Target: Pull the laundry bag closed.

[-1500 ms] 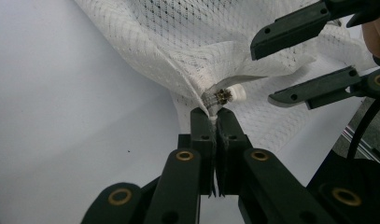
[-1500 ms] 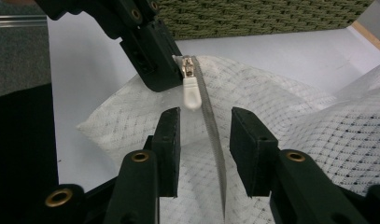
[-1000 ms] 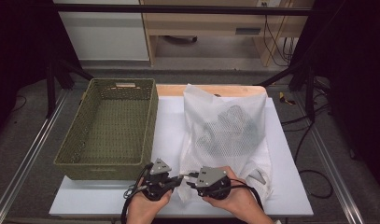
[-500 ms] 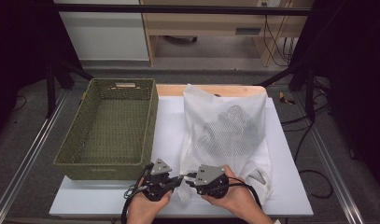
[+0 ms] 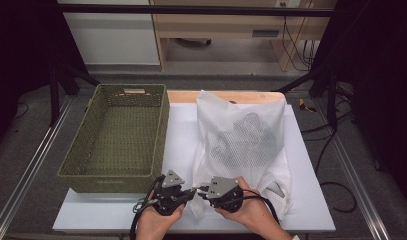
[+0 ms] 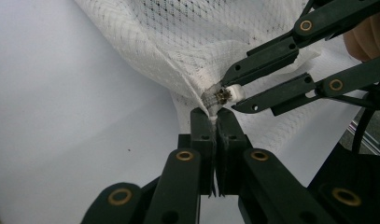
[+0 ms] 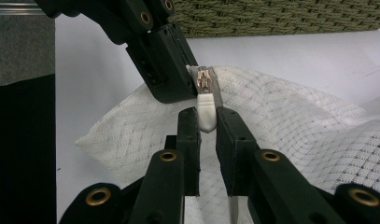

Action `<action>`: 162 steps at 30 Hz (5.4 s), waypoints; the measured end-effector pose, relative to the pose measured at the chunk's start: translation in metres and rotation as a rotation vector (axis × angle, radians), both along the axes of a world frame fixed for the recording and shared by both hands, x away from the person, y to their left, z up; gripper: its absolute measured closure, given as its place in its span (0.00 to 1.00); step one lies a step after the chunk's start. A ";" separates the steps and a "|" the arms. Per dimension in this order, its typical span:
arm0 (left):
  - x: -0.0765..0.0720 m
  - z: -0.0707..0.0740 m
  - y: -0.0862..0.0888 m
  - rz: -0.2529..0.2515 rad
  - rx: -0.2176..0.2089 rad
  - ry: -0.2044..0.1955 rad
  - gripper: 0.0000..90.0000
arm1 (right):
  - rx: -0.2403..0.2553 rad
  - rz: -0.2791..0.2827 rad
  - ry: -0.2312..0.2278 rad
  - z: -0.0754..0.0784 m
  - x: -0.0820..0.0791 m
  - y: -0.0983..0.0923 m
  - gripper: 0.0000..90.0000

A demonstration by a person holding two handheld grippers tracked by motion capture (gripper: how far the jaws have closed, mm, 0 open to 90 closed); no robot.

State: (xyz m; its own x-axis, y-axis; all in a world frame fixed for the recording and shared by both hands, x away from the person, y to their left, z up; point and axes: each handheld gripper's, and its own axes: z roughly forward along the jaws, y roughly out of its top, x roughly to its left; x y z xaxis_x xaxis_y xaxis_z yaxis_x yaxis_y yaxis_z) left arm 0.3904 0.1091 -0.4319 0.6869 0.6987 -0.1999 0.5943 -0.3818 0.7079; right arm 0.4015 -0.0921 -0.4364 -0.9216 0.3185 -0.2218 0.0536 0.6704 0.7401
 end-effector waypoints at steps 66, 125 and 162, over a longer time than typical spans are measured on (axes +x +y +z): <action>-0.008 -0.004 -0.010 0.001 -0.021 -0.060 0.98 | -0.083 -0.051 -0.026 -0.011 0.001 -0.008 0.91; -0.011 0.000 -0.013 -0.013 -0.038 -0.088 0.98 | -0.204 -0.080 -0.034 0.002 -0.009 -0.029 0.91; -0.012 -0.003 -0.014 -0.017 -0.007 -0.092 0.98 | -0.238 -0.081 -0.016 -0.008 0.001 -0.040 0.91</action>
